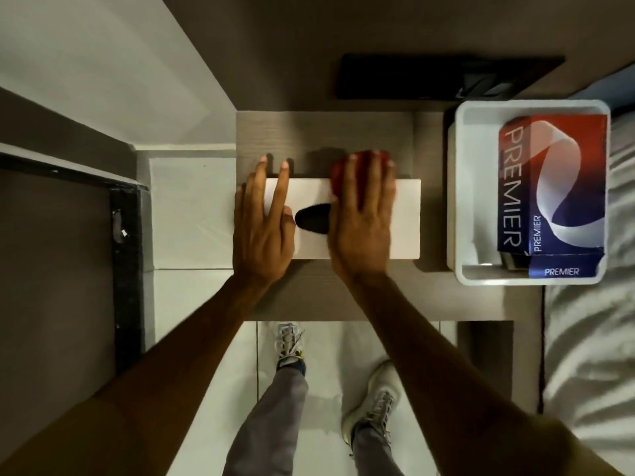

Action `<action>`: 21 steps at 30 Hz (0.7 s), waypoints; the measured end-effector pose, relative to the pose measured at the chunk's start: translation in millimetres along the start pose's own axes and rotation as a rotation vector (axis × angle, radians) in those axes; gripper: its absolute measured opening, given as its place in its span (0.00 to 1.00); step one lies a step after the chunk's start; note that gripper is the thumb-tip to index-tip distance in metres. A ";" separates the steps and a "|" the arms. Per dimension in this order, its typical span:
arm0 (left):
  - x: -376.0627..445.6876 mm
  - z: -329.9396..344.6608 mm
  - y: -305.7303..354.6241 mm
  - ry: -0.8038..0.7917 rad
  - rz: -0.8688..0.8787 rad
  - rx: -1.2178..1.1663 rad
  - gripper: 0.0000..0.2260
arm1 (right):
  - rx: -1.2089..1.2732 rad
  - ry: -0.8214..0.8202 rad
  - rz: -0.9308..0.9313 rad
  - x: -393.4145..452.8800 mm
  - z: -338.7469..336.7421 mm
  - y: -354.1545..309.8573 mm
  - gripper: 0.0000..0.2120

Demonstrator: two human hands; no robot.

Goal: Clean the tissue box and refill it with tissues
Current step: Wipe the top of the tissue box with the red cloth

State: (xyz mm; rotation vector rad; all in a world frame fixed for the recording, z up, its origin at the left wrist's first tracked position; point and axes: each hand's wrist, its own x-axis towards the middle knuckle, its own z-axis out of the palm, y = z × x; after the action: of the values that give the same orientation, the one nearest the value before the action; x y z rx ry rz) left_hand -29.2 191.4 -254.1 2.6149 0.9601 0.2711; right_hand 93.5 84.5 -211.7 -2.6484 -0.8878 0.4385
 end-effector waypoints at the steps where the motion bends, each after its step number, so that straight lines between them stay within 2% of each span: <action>1: -2.2 -0.6 -0.5 0.015 0.016 -0.004 0.25 | -0.029 -0.042 -0.124 -1.8 2.7 -6.9 0.32; 3: -3.1 -2.7 -0.4 0.029 0.007 -0.010 0.25 | -0.052 -0.104 -0.272 -5.9 2.6 -6.6 0.32; 4: -1.7 -3.7 0.7 0.017 -0.028 -0.001 0.25 | -0.033 -0.122 -0.256 -8.0 -0.6 -0.3 0.32; 8: 2.8 -3.6 4.6 -0.060 -0.087 0.058 0.27 | 0.091 -0.030 0.108 -15.9 -11.6 17.3 0.31; 11: 3.1 -4.4 3.1 -0.077 -0.100 0.047 0.27 | 0.099 0.032 0.212 -7.7 -4.6 -9.2 0.30; 13: 1.8 -6.3 3.5 -0.063 -0.069 0.023 0.27 | 0.092 -0.036 0.082 -4.0 2.6 -28.8 0.32; 16: 1.9 -10.0 6.5 -0.065 -0.047 -0.016 0.26 | 0.013 -0.108 -0.242 -9.4 11.1 -29.7 0.32; 17: 2.7 -11.1 7.5 -0.066 -0.060 -0.017 0.26 | 0.019 -0.121 -0.269 -9.3 9.4 -22.0 0.34; 19: 4.7 -11.9 9.6 -0.073 -0.085 0.002 0.27 | 0.049 -0.121 -0.188 -10.7 2.5 -4.5 0.39; 21: 4.9 -10.5 9.8 -0.077 -0.100 0.028 0.27 | 0.090 -0.079 -0.014 -12.6 -2.1 2.0 0.41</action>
State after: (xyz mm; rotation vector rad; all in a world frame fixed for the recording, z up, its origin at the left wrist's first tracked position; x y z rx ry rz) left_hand -22.8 190.3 -240.4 2.5725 1.0707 0.1315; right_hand 85.8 74.7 -208.2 -2.5575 -0.8873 0.5697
